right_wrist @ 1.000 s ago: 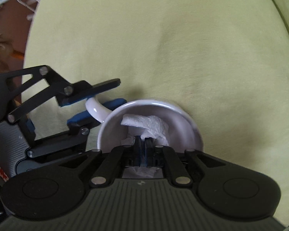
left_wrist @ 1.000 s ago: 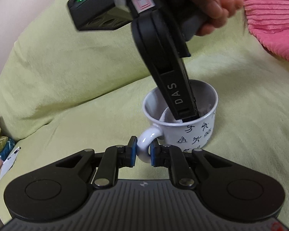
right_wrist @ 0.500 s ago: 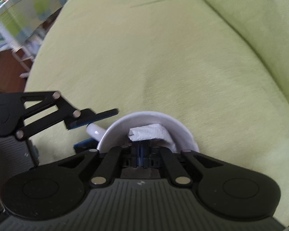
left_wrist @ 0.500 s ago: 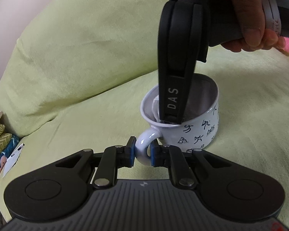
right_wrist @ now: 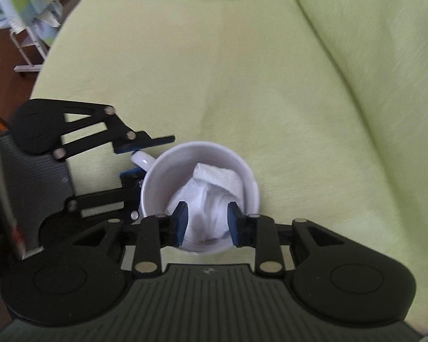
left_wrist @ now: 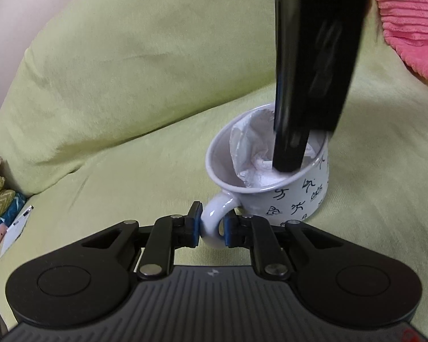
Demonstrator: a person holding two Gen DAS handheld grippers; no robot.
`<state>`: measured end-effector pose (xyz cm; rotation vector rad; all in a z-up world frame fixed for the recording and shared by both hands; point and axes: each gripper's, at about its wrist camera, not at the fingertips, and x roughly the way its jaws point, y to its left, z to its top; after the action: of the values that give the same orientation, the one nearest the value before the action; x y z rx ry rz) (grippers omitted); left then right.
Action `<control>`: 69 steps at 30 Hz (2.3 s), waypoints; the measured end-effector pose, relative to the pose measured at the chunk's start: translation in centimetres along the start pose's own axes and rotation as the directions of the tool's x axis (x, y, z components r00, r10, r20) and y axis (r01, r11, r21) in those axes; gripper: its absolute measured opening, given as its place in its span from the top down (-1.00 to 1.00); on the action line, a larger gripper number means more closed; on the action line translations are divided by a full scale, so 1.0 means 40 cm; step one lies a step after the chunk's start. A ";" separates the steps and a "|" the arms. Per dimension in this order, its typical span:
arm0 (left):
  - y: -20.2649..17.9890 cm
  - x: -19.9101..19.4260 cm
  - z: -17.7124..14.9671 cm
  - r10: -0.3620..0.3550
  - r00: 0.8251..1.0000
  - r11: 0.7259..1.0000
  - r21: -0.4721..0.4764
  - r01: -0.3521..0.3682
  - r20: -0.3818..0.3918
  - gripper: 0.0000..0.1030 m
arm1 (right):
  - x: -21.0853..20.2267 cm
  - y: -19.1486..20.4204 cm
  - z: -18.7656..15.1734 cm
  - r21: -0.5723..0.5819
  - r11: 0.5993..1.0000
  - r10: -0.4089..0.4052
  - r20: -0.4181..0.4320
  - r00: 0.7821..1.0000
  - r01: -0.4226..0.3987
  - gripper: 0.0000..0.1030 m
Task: Clean container
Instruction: 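Wipe the mug's inner wall with the tissue in the right gripper, then lift the tissue out and push it back into the mug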
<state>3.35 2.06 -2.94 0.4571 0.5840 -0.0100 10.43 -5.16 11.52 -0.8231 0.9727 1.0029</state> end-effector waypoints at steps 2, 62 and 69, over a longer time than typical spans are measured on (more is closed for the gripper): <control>-0.003 0.001 0.004 0.001 1.000 1.000 0.002 -0.001 0.001 0.69 | -0.033 0.003 0.003 -0.044 0.999 -0.026 0.054 0.998 0.029 0.52; -0.006 0.069 0.047 0.005 1.000 0.999 -0.047 -0.004 0.015 0.72 | 0.073 -0.170 -0.040 0.471 0.748 0.461 0.138 0.877 -0.468 0.92; 0.006 0.077 0.040 -0.007 1.000 0.997 -0.082 0.006 -0.018 0.71 | 0.085 -0.214 -0.112 0.600 0.537 0.407 0.432 0.805 -0.594 0.95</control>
<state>6.81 1.96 -3.32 0.3760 0.6013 0.0120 18.01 -10.96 7.80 0.2839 1.2947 1.0500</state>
